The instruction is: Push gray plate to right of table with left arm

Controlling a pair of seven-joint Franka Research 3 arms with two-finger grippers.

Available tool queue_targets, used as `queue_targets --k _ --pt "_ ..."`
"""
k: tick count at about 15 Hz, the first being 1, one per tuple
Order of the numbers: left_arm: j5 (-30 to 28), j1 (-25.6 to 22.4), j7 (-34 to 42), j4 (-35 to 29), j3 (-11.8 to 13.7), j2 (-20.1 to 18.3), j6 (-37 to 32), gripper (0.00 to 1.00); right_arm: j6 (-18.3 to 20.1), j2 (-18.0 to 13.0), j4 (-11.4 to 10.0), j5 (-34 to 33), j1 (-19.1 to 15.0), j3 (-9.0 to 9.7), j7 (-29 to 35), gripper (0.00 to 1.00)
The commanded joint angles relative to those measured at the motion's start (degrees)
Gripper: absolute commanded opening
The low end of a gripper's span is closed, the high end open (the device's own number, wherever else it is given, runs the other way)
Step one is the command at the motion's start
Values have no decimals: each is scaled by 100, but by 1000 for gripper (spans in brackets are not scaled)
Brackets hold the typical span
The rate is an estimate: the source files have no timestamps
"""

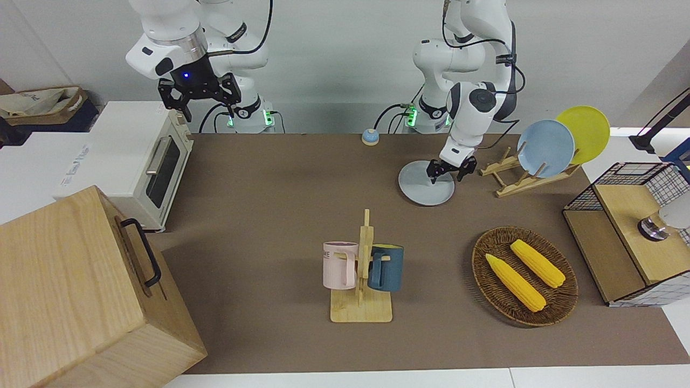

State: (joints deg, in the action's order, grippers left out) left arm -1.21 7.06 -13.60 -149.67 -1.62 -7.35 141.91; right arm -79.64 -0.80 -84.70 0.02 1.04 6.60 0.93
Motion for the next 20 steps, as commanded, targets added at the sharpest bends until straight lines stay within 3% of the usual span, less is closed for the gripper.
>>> queue_targets --k 1,14,17,20 --pt "112 -38 -117 -97 -5 -3 144 0 89 -17 50 24 -113 96 74 983" --pt "121 6 -99 -88 13 23 188 0 89 -17 50 25 -113 87 74 983" --pt "112 76 -423 -71 -40 32 197 0 89 -17 50 33 -113 96 74 983" --pt "51 479 -1107 -18 -66 111 267 0 89 -17 50 25 -113 87 74 983"
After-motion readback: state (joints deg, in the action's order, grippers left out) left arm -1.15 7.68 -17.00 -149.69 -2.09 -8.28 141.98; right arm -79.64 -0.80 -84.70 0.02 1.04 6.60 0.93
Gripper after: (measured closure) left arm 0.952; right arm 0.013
